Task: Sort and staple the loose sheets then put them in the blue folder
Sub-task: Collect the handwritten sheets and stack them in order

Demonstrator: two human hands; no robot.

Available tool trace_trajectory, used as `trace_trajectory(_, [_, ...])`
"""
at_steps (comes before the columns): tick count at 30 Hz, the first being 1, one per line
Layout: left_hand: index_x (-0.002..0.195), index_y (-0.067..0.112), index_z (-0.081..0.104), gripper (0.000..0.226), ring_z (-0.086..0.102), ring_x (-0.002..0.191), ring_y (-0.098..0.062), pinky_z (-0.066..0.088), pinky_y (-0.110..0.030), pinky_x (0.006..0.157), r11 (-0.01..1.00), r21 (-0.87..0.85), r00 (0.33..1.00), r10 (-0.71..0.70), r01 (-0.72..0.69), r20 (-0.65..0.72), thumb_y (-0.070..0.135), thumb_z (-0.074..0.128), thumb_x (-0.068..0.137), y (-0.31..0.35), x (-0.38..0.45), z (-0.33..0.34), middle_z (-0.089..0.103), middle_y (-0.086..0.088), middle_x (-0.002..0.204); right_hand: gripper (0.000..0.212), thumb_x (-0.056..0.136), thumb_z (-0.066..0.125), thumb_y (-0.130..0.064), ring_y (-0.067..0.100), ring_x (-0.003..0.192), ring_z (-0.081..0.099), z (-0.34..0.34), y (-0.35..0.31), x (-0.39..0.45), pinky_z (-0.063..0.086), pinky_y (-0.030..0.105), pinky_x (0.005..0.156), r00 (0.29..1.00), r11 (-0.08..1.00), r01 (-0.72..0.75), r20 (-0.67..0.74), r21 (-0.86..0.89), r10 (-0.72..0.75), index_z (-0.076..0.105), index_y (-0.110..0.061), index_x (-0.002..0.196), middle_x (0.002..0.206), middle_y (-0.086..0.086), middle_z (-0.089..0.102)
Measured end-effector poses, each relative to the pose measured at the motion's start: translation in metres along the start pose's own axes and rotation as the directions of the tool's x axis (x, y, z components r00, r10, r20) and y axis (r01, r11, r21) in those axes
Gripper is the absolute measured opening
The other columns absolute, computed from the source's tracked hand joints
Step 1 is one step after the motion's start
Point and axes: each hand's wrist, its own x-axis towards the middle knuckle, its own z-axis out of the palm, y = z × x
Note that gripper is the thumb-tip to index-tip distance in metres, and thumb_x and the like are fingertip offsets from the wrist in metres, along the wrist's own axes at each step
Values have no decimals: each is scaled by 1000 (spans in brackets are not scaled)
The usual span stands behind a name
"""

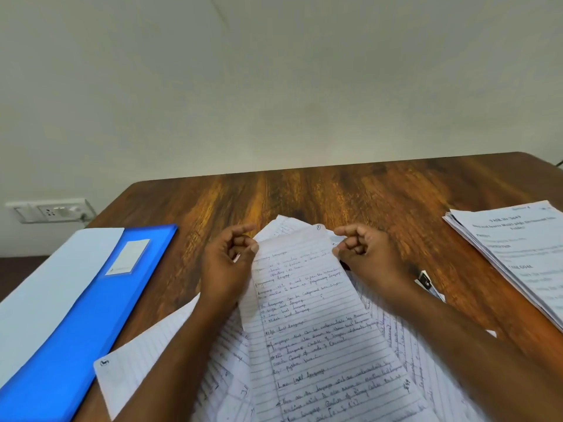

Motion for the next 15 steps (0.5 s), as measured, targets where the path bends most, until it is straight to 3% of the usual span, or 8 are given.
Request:
trace_trajectory(3, [118, 25, 73, 34, 72, 92, -18, 61, -47, 94, 998, -67, 1000, -17, 17, 0, 2, 72, 93, -1, 2, -1, 74, -3, 96, 33, 90, 76, 0, 17, 76, 65, -1, -2, -2, 65, 46, 84, 1000, 999, 25, 5, -20, -25, 73, -26, 111, 91, 14, 74])
trace_trajectory(7, [119, 28, 73, 36, 72, 94, -18, 59, -52, 98, 996, -83, 1000, -31, 31, 3, 4, 74, 92, -3, 3, -2, 75, -1, 96, 33, 90, 77, 0, 20, 78, 65, 1, -3, -4, 63, 59, 82, 1000, 1000, -2, 10, 16, 2, 75, -29, 105, 91, 15, 73])
trace_trajectory(10, [120, 28, 73, 36, 72, 92, -18, 59, -54, 96, 996, -76, 999, -42, 42, 5, 5, 74, 92, -2, 3, -3, 74, 0, 96, 29, 88, 80, -2, 24, 79, 71, 1, -8, -7, 64, 57, 83, 1000, 999, -4, 31, 52, 3, 76, -24, 106, 86, 9, 76])
trace_trajectory(13, [123, 28, 71, 37, 70, 92, -8, 61, -47, 94, 999, 39, 1000, 4, -3, -16, 10, 78, 91, 4, -1, 0, 73, 6, 99, 26, 83, 85, -3, 16, 76, 75, 0, -16, -11, 63, 31, 74, 997, 997, 20, 75, 69, -26, 77, -17, 104, 85, 7, 78])
trace_trajectory(15, [127, 35, 66, 40, 65, 102, -3, 58, -45, 98, 944, 314, 994, 111, -99, -20, 29, 80, 90, 10, -6, -1, 69, 14, 112, 25, 80, 87, -5, 4, 69, 71, 0, -22, -16, 55, 15, 66, 991, 997, 63, 113, 33, -66, 78, -16, 101, 84, 2, 79])
